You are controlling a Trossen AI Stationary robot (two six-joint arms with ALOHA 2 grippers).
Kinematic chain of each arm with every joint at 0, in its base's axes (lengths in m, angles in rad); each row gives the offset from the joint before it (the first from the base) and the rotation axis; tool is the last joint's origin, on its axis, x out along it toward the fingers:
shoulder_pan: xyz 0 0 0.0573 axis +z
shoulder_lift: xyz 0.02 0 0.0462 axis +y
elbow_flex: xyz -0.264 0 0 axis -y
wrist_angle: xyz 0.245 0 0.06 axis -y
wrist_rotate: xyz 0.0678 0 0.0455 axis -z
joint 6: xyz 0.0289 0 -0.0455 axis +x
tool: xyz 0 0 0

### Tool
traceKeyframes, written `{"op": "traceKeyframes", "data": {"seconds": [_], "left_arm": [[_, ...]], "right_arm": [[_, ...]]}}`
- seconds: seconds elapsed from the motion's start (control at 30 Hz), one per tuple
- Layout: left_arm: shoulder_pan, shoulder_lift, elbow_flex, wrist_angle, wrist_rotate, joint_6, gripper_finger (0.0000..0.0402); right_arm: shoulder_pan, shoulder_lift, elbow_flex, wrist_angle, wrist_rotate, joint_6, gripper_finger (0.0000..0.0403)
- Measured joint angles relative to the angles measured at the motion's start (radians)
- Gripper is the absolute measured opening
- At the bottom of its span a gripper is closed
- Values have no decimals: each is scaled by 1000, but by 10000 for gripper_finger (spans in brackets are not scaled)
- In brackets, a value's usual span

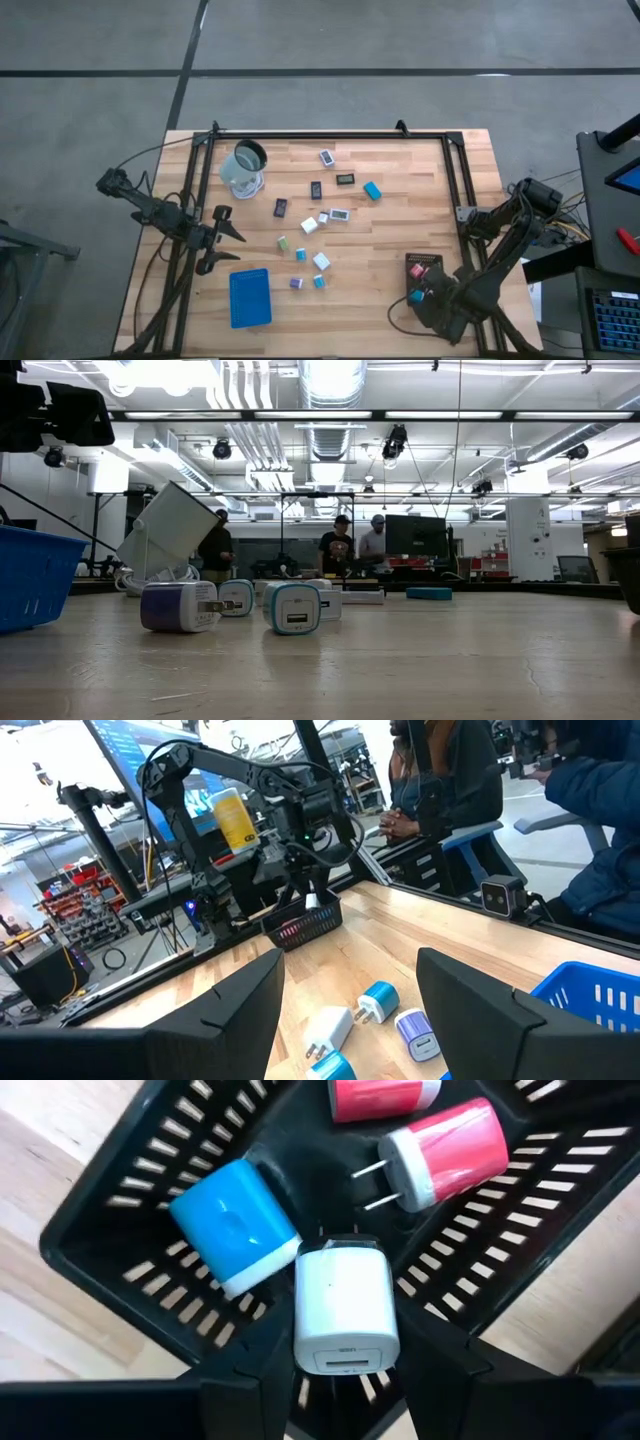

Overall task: Pick & Place Office items
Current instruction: Put the bottom white black charger adapter into the black bin

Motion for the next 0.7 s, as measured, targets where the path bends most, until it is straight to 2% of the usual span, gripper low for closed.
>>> {"op": "traceKeyframes", "data": {"seconds": [0.3, 0.7], "left_arm": [[0, 0, 0, 0, 0, 0, 234], [0, 0, 0, 1, 0, 0, 234]], "right_arm": [[0, 22, 0, 10, -18, -3, 141], [0, 17, 0, 20, -18, -3, 181]]}}
